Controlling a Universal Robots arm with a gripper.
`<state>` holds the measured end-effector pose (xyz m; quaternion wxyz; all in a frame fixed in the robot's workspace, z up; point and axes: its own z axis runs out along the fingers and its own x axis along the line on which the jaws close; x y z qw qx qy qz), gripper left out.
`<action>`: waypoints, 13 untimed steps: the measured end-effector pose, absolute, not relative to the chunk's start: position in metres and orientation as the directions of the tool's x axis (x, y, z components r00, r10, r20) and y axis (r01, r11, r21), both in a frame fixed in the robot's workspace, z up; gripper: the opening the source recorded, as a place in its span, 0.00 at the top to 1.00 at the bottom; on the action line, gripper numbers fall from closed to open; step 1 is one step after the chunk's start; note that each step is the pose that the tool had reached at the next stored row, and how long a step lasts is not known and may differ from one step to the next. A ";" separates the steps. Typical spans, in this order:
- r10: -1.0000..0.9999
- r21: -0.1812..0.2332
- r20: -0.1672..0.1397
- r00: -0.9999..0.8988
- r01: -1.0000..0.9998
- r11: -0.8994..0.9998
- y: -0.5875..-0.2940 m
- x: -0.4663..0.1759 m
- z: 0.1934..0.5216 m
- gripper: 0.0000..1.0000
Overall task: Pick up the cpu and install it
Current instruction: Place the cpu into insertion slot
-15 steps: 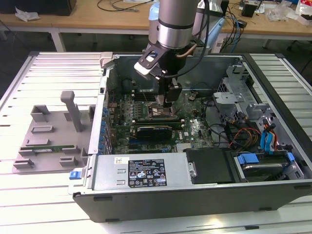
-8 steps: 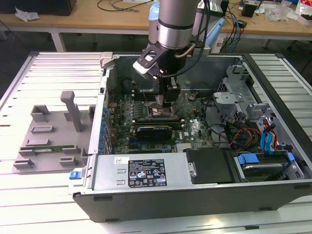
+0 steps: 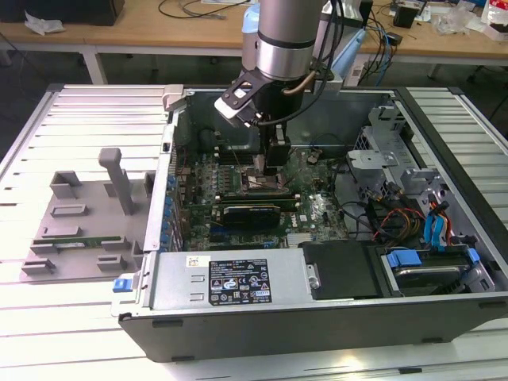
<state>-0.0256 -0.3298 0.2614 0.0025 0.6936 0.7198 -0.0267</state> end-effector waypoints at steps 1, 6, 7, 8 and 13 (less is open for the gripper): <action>0.999 -0.035 -0.041 -0.029 0.999 0.028 -0.330 -0.026 0.261 0.45; 0.999 -0.035 -0.040 0.003 0.999 -0.005 -0.330 -0.026 0.261 0.45; 0.999 -0.035 -0.040 -0.014 0.999 0.012 -0.330 -0.026 0.261 0.45; 0.999 -0.035 -0.040 -0.013 0.999 0.012 -0.330 -0.026 0.261 0.45; 0.999 -0.035 -0.040 -0.014 0.999 0.012 -0.330 -0.026 0.259 0.45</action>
